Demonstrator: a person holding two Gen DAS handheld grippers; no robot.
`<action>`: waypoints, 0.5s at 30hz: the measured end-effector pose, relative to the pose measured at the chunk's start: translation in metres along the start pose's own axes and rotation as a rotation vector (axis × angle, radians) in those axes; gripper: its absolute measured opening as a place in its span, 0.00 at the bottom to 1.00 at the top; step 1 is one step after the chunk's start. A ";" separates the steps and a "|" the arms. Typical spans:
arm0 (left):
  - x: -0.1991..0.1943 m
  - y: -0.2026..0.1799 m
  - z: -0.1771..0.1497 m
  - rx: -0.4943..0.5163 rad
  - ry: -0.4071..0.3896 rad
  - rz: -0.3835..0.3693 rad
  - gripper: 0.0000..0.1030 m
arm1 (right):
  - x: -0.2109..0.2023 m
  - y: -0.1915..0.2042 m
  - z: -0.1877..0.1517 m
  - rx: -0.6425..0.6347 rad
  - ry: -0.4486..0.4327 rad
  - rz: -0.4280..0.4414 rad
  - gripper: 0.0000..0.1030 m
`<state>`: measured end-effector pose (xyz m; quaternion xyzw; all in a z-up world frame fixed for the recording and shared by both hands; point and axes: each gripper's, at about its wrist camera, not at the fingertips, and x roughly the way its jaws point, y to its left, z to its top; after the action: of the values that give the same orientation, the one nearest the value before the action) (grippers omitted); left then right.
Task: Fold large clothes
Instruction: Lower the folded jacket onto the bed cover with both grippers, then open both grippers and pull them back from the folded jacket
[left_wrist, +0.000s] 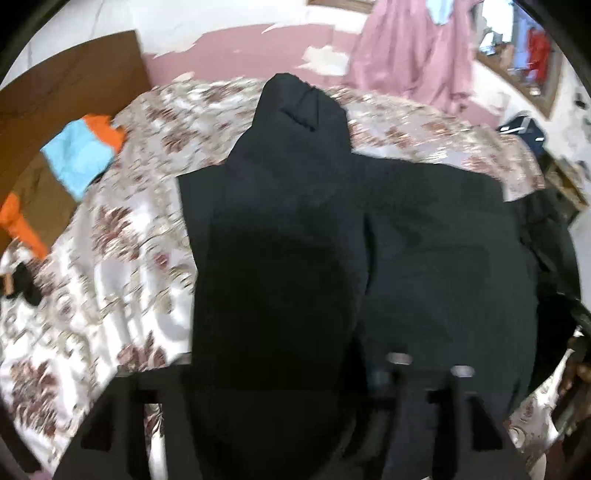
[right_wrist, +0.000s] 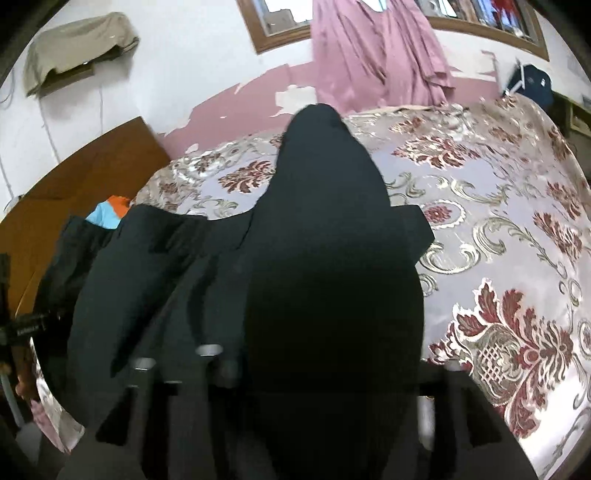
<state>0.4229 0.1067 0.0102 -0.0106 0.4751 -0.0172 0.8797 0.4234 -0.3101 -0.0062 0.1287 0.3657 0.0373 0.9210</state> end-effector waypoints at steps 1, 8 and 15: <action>-0.001 0.003 -0.002 -0.031 0.003 0.033 0.68 | -0.005 0.002 0.000 -0.008 -0.013 -0.032 0.72; -0.030 0.004 -0.010 -0.061 -0.092 0.170 0.92 | -0.028 0.001 0.001 -0.058 -0.038 -0.146 0.78; -0.085 -0.024 -0.028 -0.003 -0.260 0.174 0.99 | -0.062 0.014 -0.001 -0.077 -0.095 -0.122 0.90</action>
<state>0.3522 0.0862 0.0664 0.0271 0.3563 0.0612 0.9320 0.3784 -0.3065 0.0380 0.0724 0.3269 -0.0111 0.9422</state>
